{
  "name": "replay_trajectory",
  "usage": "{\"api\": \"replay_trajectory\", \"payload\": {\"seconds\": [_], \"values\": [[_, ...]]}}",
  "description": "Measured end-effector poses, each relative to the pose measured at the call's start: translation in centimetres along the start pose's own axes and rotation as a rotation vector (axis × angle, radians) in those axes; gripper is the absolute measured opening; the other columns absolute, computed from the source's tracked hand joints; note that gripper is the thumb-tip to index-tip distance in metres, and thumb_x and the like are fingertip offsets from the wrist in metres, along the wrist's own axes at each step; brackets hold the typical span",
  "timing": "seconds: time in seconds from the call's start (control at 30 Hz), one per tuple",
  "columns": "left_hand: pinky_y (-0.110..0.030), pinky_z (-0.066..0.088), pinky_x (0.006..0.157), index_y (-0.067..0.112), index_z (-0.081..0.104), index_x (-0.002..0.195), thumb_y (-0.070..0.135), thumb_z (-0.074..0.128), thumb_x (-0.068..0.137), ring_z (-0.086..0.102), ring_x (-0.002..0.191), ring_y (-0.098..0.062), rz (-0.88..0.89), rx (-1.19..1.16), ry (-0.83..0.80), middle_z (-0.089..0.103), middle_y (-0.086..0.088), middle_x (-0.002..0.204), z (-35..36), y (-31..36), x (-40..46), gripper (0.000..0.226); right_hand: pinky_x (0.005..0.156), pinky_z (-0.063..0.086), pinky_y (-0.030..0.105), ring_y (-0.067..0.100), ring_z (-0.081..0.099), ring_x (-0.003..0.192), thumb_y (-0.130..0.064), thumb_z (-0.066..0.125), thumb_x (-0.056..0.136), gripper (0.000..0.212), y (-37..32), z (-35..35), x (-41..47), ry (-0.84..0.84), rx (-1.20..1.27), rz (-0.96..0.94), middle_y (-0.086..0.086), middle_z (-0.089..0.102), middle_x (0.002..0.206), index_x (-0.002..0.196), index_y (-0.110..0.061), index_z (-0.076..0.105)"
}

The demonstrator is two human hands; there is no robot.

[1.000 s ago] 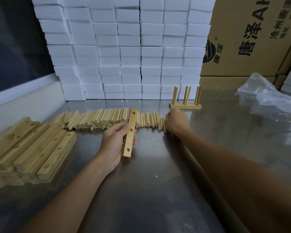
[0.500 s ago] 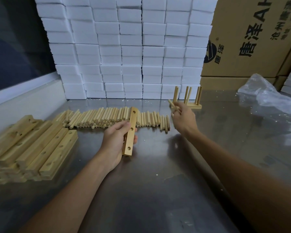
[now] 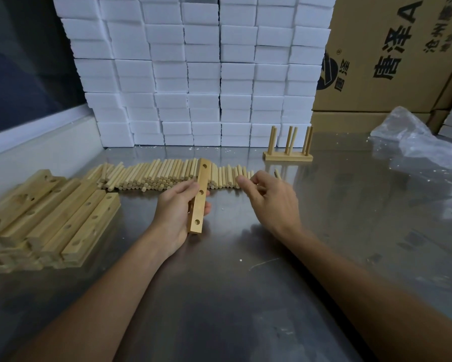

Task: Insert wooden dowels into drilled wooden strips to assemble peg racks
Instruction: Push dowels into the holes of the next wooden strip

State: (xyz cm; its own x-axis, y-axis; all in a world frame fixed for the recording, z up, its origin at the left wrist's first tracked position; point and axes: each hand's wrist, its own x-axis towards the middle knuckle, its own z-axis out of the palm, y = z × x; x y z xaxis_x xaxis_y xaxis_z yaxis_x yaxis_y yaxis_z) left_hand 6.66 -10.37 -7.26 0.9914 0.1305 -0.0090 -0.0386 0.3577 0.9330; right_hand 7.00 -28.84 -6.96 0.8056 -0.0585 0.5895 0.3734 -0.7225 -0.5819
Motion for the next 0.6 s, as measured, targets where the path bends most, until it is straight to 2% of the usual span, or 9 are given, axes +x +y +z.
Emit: {"api": "replay_trajectory", "payload": {"seconds": [0.13, 0.3, 0.37, 0.47, 0.53, 0.6], "values": [[-0.028, 0.057, 0.055, 0.011, 0.067, 0.096, 0.009, 0.054, 0.099, 0.064, 0.058, -0.020, -0.005, -0.004, 0.007, 0.071, -0.015, 0.084, -0.05, -0.05, -0.03, 0.013, 0.052, 0.039, 0.026, 0.005, 0.053, 0.064, -0.054, 0.059, 0.090, 0.035, 0.30, 0.02, -0.34, 0.069, -0.042, -0.070, -0.014, 0.058, 0.069, 0.080, -0.021, 0.066], [-0.028, 0.057, 0.055, 0.011, 0.066, 0.100, 0.009, 0.055, 0.099, 0.066, 0.057, -0.019, -0.010, -0.009, 0.016, 0.071, -0.016, 0.087, -0.12, -0.10, 0.02, 0.011, 0.057, 0.046, 0.031, 0.008, 0.055, 0.070, -0.040, 0.067, 0.091, 0.025, 0.61, -0.14, -0.36, 0.054, -0.012, -0.164, -0.004, 0.067, 0.083, 0.089, -0.015, 0.074], [-0.028, 0.057, 0.055, 0.010, 0.066, 0.103, 0.009, 0.056, 0.099, 0.066, 0.057, -0.019, -0.012, -0.011, 0.012, 0.070, -0.017, 0.088, -0.18, -0.10, 0.00, 0.011, 0.062, 0.049, 0.035, 0.011, 0.057, 0.071, -0.032, 0.065, 0.094, 0.021, 0.63, -0.14, -0.31, 0.060, 0.014, -0.191, -0.001, 0.067, 0.085, 0.095, -0.012, 0.073], [-0.029, 0.057, 0.055, 0.009, 0.066, 0.102, 0.009, 0.055, 0.099, 0.065, 0.058, -0.020, -0.011, -0.013, 0.007, 0.070, -0.018, 0.089, -0.23, -0.09, -0.10, 0.012, 0.068, 0.054, 0.041, 0.012, 0.060, 0.075, -0.025, 0.053, 0.101, 0.015, 0.53, -0.06, -0.43, -0.005, 0.122, -0.114, -0.005, 0.065, 0.085, 0.107, -0.014, 0.062], [-0.029, 0.057, 0.055, 0.009, 0.067, 0.099, 0.008, 0.055, 0.099, 0.065, 0.058, -0.020, -0.010, -0.013, 0.011, 0.069, -0.018, 0.088, -0.18, -0.06, -0.14, 0.012, 0.072, 0.055, 0.037, 0.009, 0.063, 0.078, -0.025, 0.048, 0.103, 0.008, 0.27, 0.04, -0.54, -0.027, 0.194, -0.085, -0.012, 0.065, 0.084, 0.107, -0.022, 0.054], [-0.029, 0.057, 0.055, 0.010, 0.067, 0.097, 0.008, 0.055, 0.099, 0.065, 0.057, -0.020, -0.008, -0.016, 0.014, 0.069, -0.017, 0.087, -0.10, -0.03, -0.18, 0.012, 0.078, 0.051, 0.027, 0.001, 0.060, 0.085, -0.028, 0.053, 0.101, 0.002, 0.00, 0.08, -0.35, 0.028, 0.216, -0.088, -0.017, 0.063, 0.089, 0.102, -0.028, 0.054]]}}
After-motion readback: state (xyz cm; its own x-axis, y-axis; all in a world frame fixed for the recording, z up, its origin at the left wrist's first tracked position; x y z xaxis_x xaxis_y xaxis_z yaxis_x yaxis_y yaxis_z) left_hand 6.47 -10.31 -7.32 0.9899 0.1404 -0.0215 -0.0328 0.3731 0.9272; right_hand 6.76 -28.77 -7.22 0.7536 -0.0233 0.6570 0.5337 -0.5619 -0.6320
